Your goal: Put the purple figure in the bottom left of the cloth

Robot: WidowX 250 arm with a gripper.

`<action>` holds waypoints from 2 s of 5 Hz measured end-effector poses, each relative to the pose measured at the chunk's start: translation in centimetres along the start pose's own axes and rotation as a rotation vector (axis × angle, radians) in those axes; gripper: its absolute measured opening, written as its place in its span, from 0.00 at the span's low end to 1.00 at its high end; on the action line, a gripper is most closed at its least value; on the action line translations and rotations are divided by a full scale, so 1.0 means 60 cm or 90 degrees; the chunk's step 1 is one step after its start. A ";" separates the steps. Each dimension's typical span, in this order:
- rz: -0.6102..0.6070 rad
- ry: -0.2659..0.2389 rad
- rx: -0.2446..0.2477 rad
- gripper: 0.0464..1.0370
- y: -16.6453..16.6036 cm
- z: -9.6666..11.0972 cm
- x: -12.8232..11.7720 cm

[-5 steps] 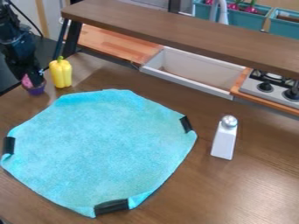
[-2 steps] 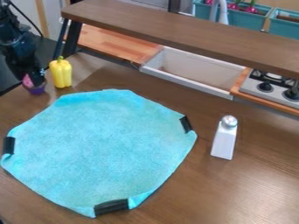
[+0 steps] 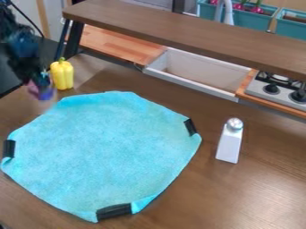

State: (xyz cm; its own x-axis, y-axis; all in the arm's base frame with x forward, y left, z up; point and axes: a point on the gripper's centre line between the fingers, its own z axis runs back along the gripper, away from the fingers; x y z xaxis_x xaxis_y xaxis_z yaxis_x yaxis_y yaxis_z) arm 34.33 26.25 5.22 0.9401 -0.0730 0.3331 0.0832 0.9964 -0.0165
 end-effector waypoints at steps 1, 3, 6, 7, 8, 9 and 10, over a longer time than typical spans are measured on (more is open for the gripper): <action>-0.044 -0.021 -0.021 0.76 -0.044 0.033 -0.019; -0.121 -0.010 -0.040 0.76 -0.098 0.044 -0.101; -0.152 0.016 -0.009 0.76 -0.097 0.012 -0.134; -0.149 0.030 -0.010 0.76 -0.097 0.008 -0.140; -0.147 0.066 -0.035 0.76 -0.107 0.000 -0.150; -0.152 0.071 -0.043 0.80 -0.106 0.006 -0.145; -0.153 0.064 -0.061 0.97 -0.107 0.012 -0.137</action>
State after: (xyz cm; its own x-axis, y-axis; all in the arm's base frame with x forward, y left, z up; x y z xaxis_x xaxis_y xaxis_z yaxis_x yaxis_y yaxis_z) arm 25.86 20.49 3.26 0.9170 -0.3157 0.2438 0.3344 0.9416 -0.0384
